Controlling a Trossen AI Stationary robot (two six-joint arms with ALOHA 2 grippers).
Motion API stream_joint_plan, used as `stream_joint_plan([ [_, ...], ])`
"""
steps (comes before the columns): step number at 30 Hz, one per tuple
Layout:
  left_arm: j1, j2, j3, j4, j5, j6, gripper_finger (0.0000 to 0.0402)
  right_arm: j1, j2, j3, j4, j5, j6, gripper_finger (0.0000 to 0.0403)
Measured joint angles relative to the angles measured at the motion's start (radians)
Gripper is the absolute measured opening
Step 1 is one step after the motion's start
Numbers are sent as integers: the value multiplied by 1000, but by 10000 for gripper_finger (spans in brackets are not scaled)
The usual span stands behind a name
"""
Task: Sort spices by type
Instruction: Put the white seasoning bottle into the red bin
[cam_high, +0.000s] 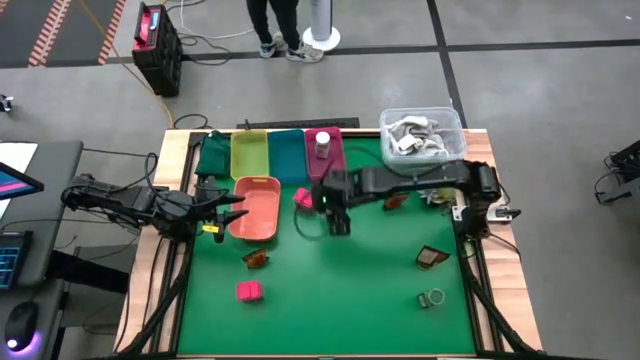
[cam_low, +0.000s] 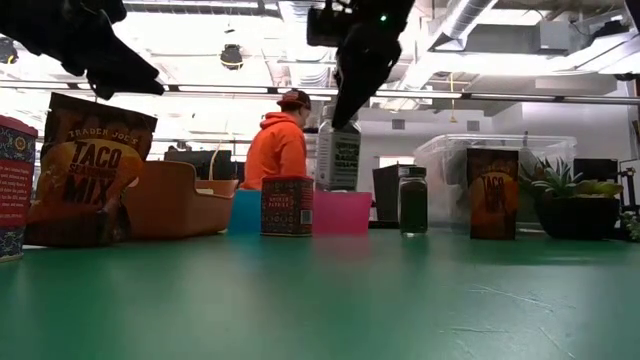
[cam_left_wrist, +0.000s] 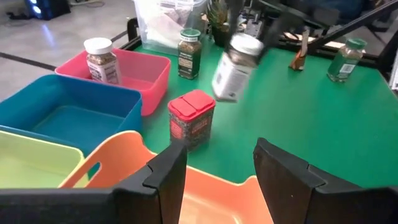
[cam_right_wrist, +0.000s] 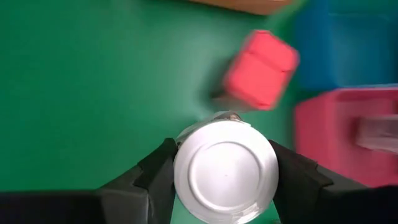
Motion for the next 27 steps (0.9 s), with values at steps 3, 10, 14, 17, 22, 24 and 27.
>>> stream_joint_plan([
  [3,0,0,0,0,-12,18,176,-63,0,28,2,-1,-27,232],
  [10,0,0,0,0,-39,30,176,-179,0,83,26,-1,-75,231],
  [14,0,0,0,0,-42,31,176,-236,-2,90,48,-4,-79,231],
  [17,0,0,0,-1,-42,31,176,-280,-2,81,68,-6,-81,231],
  [22,0,0,0,-3,-43,31,176,-334,-1,50,129,-29,-88,231],
  [24,0,0,0,-3,-43,31,176,-345,-2,29,176,-33,-95,231],
  [27,0,0,0,-4,-43,31,176,-355,-2,-8,192,-77,-94,231],
])
